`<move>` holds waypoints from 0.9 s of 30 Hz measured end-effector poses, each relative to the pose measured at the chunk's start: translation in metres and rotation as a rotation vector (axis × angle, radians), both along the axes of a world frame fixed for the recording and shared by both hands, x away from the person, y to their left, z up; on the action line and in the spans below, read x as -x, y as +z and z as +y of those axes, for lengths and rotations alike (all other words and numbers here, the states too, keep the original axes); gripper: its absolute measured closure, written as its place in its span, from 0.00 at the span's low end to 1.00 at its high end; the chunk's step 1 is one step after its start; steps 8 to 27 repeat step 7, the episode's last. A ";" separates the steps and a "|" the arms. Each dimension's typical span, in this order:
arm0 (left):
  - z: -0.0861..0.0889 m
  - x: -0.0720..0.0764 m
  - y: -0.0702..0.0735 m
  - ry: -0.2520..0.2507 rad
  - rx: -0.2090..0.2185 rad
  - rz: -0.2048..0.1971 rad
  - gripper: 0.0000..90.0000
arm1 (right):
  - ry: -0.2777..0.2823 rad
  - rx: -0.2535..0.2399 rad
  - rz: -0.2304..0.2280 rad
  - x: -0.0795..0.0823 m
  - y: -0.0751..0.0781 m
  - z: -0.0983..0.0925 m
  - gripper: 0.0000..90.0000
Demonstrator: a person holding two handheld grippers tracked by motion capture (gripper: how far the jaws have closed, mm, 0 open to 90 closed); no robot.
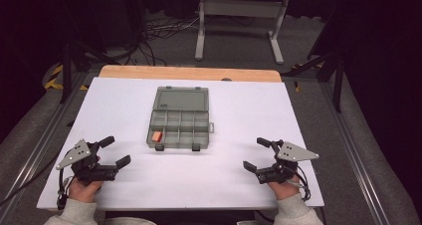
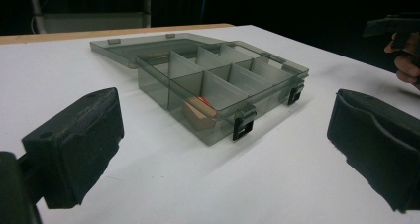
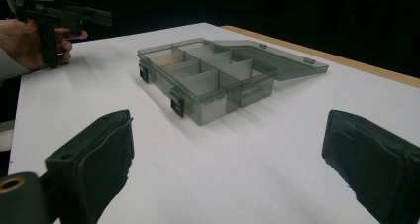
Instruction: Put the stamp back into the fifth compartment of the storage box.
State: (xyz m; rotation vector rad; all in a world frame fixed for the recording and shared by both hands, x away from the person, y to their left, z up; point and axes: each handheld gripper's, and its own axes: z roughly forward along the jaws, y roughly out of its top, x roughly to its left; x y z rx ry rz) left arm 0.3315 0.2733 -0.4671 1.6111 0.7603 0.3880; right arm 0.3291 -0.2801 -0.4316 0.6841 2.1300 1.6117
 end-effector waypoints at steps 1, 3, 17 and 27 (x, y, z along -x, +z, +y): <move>0.000 0.000 0.000 0.000 -0.002 -0.003 0.02 | -0.001 0.000 0.000 0.000 0.000 0.000 0.07; -0.001 0.000 0.000 0.002 -0.004 -0.005 0.02 | -0.003 -0.001 -0.001 0.000 0.000 0.000 0.07; -0.001 0.001 0.001 0.001 -0.021 -0.010 0.02 | -0.005 0.001 -0.003 0.000 0.000 -0.001 0.07; -0.001 0.001 0.001 0.001 -0.021 -0.010 0.02 | -0.005 0.001 -0.003 0.000 0.000 -0.001 0.07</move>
